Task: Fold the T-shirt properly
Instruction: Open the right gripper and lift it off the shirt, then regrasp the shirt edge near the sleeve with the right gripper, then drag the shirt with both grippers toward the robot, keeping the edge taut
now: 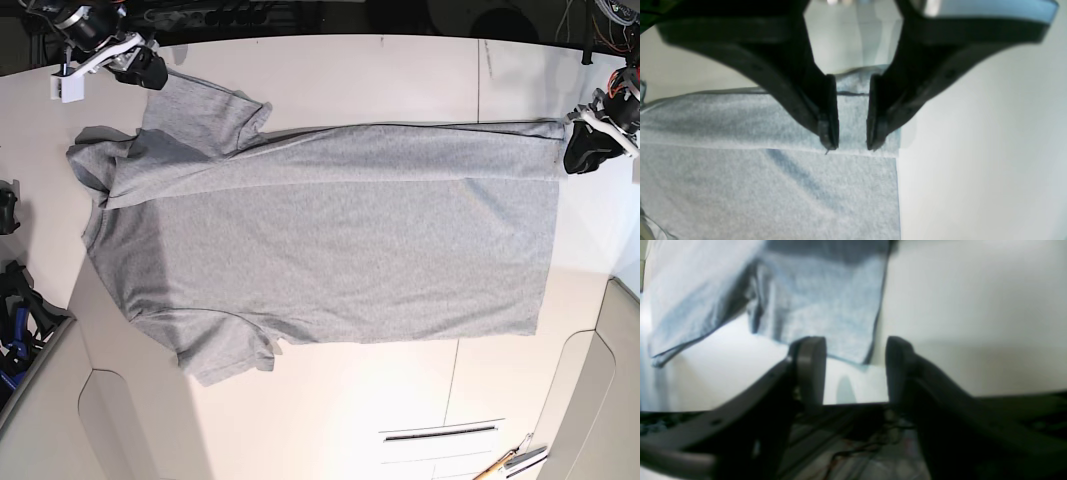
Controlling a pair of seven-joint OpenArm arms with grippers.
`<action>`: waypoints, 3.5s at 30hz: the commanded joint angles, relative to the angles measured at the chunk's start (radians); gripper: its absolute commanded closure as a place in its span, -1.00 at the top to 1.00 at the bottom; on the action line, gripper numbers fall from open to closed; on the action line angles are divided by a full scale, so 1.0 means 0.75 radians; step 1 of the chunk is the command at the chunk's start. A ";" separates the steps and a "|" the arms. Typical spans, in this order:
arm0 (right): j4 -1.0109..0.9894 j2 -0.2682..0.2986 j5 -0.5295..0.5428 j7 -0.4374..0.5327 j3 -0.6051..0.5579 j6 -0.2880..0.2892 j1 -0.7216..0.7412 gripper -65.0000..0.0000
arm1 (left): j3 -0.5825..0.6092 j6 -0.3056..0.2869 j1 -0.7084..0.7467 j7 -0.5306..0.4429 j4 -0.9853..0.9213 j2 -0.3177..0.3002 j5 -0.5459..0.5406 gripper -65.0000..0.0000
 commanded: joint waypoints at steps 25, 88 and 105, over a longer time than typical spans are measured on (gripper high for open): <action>-0.072 0.007 0.102 0.043 -0.131 0.048 0.127 -1.00 | -0.011 -0.005 -0.003 -0.017 0.021 -0.018 -0.053 -0.43; -0.072 0.168 -0.801 0.107 -0.335 -0.174 0.680 -1.00 | 0.266 -0.038 -0.050 0.026 0.021 -0.019 0.115 -1.00; -0.073 0.169 -0.762 0.224 -0.237 -0.169 0.514 -1.00 | 0.369 0.041 -0.091 -0.114 0.021 -0.019 0.431 -1.00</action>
